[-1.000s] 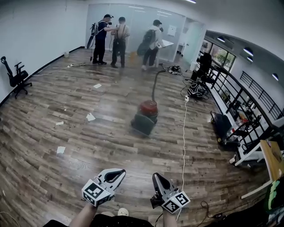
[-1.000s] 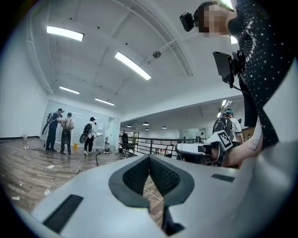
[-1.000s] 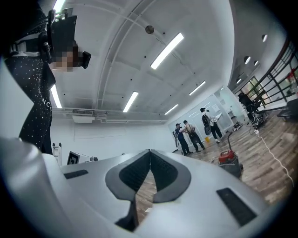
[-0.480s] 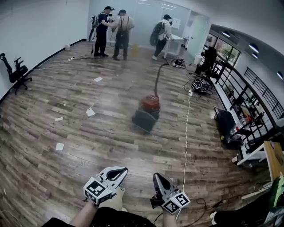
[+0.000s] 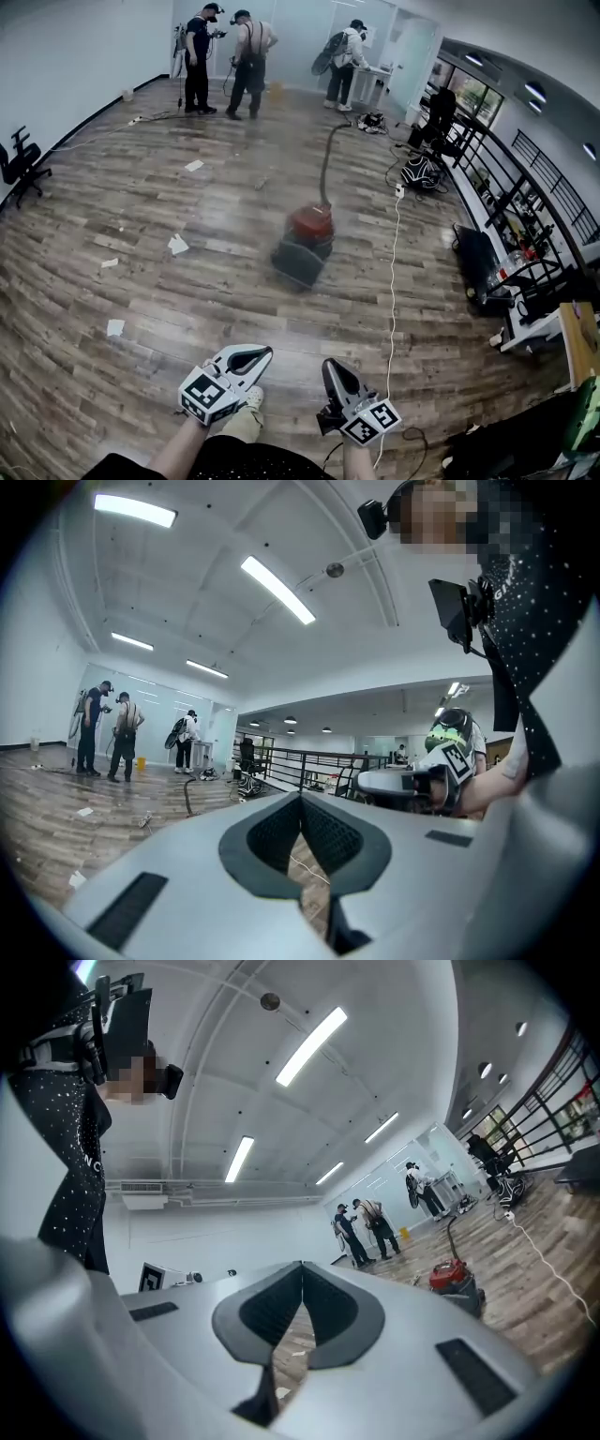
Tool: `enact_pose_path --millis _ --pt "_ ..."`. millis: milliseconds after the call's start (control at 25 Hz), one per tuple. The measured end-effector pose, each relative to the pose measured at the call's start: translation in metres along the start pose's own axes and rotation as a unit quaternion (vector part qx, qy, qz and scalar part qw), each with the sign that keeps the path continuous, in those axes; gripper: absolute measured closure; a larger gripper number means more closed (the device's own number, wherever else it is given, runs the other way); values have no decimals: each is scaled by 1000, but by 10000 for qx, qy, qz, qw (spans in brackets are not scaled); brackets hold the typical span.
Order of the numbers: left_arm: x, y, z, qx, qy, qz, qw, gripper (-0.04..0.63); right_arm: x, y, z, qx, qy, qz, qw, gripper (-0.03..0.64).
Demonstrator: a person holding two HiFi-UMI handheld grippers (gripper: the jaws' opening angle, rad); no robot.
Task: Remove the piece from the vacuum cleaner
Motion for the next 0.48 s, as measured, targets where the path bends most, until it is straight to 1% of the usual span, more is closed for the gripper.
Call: enact_pose_path --millis 160,400,480 --pt "-29 -3 -48 103 80 -27 9999 588 -47 -13 30 -26 48 -65 10000 604" --pt "-60 -1 -123 173 -64 -18 9998 588 -111 -30 79 65 163 -30 9998 604" --pt "-71 -1 -143 130 -4 4 9999 588 -128 -34 93 146 195 7 9997 604"
Point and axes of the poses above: the fingertips, and each gripper's own axes: x backward along the fingers, z to its right, y out of its underside, the point moved 7 cm from there along x, backward along the fingers, and after that the axes turned 4 degrees about -x, right-handed, at the moved point
